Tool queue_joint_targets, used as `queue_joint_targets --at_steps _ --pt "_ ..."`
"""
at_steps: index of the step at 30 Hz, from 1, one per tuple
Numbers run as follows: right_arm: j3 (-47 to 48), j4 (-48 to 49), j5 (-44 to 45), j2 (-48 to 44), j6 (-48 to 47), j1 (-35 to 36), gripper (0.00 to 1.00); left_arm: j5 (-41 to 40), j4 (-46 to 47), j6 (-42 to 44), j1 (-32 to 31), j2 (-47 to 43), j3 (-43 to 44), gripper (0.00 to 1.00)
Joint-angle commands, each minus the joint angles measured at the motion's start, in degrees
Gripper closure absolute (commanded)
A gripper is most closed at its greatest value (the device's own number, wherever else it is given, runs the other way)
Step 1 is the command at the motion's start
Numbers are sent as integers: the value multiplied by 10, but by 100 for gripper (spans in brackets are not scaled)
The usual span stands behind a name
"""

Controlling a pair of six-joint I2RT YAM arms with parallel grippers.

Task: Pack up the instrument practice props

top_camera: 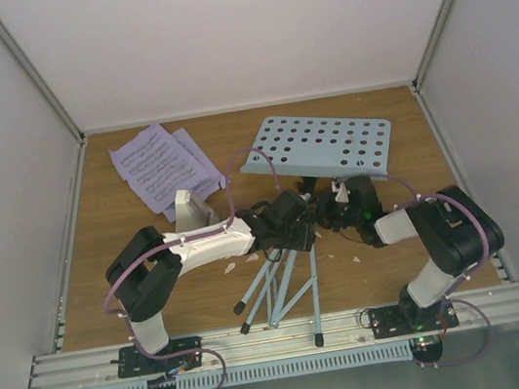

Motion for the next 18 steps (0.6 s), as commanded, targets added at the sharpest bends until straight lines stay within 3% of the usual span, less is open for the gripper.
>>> queue_joint_targets --at_steps 1,7,9,11,16,18 --pt "2 126 35 -25 -11 -4 60 8 -8 77 -5 18 -12 56" --pt "-5 101 49 -59 -23 -14 43 -15 -23 83 -6 14 -12 70" --pt "-7 81 57 -80 -37 -24 38 -19 -30 85 -6 11 -12 70" --pt "-6 42 69 -108 -60 -37 32 -19 -32 89 -6 9 -13 58" --pt "3 -86 120 -196 -122 -68 22 -17 -32 90 -8 2 -14 4" --pt "7 -149 148 -235 -143 -77 17 -19 -36 88 -9 0 -13 1"
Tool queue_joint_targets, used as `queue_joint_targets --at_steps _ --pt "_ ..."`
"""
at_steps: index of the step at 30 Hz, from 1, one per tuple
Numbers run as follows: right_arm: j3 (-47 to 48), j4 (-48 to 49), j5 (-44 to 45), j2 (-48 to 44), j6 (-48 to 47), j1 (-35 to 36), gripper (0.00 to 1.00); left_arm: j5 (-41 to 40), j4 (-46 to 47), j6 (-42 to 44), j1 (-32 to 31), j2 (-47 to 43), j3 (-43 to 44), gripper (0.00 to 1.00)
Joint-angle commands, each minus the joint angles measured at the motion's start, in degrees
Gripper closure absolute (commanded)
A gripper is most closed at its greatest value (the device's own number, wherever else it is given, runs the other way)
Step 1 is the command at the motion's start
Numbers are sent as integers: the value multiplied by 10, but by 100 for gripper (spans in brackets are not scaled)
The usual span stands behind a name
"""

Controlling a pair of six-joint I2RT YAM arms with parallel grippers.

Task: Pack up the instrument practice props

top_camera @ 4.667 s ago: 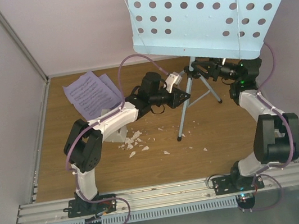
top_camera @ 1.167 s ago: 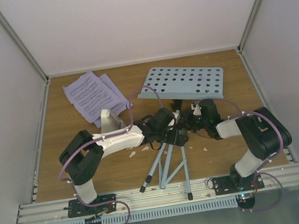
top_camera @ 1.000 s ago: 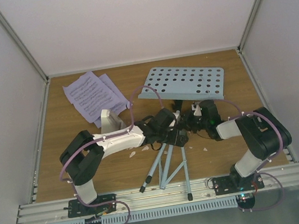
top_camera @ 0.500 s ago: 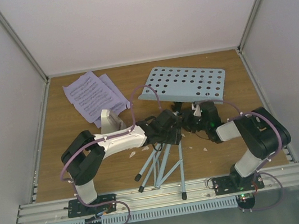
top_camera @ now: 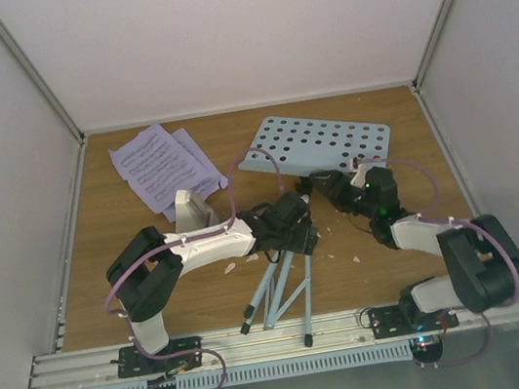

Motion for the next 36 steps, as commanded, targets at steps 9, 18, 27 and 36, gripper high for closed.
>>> queue_joint_targets --at_steps 9,18,27,36 --pt "43 -298 97 -193 -134 -34 12 -7 -53 7 -13 -23 -12 1" --pt "-9 -311 82 -269 -117 -34 11 -25 -61 -47 -44 1 -25 1" --pt "-23 -293 62 -262 -125 -34 11 -90 -116 -58 -82 62 6 1" --pt "-40 -291 67 -282 -117 -34 11 -105 -118 -62 -93 68 15 36"
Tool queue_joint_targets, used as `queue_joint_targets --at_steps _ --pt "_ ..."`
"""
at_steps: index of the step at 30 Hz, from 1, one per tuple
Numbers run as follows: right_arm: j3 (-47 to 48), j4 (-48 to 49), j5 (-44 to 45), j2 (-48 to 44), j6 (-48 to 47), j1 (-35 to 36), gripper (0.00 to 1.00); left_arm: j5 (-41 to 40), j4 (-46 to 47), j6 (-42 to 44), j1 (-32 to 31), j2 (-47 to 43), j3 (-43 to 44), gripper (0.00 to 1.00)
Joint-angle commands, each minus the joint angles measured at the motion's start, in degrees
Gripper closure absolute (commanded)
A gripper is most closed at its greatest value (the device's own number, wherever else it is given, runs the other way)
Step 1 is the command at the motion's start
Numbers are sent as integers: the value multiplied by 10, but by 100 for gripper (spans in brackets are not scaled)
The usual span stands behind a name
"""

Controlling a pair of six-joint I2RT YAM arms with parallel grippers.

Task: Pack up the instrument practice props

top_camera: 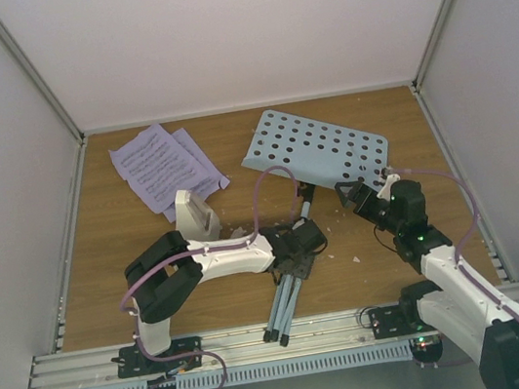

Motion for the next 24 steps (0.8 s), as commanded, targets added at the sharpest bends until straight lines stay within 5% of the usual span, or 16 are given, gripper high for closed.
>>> queue_joint_targets --at_steps 1,5,9,11,16,24 --pt "-5 10 0 -14 -3 -2 11 7 -18 -9 -11 24 4 41" --pt "-4 8 7 -18 -6 -2 11 -3 -23 -2 -10 25 14 61" --pt "-3 5 9 -17 -7 -2 11 -1 -19 3 -10 25 19 70" --pt "-3 4 10 -18 -9 -2 11 2 -15 7 -10 24 20 62" --pt "19 -13 18 -20 -45 -2 10 12 6 37 -8 7 32 5" --pt "156 -63 29 43 -181 -5 5 100 46 171 45 -63 139 1"
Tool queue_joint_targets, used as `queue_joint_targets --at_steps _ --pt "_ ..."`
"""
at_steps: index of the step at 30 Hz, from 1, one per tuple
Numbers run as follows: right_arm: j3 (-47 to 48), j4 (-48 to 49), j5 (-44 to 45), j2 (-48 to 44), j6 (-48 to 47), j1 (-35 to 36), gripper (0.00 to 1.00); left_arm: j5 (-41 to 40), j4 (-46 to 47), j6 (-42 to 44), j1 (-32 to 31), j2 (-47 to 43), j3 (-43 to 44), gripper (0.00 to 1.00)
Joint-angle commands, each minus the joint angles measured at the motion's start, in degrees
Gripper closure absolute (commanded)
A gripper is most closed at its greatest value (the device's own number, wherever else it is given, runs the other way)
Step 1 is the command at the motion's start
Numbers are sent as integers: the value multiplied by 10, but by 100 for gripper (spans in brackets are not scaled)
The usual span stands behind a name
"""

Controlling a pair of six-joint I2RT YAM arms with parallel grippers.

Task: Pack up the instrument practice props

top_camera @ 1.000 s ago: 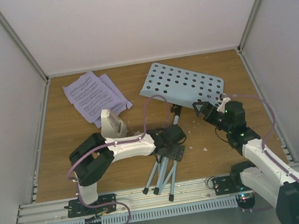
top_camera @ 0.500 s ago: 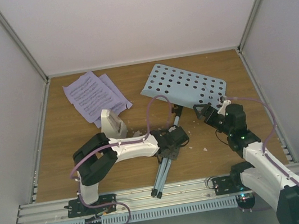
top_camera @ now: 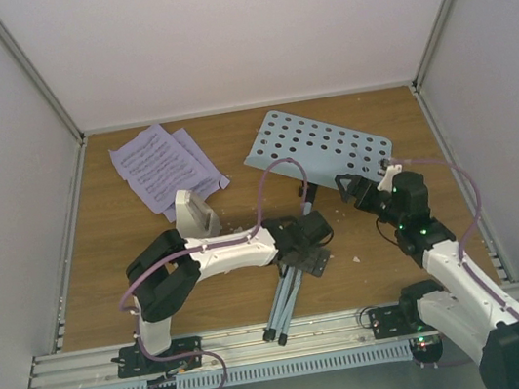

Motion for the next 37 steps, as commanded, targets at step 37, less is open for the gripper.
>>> queue_joint_targets --at_steps 37 --pt "-123 524 222 257 -276 -293 3 105 715 122 795 -379 -564 1"
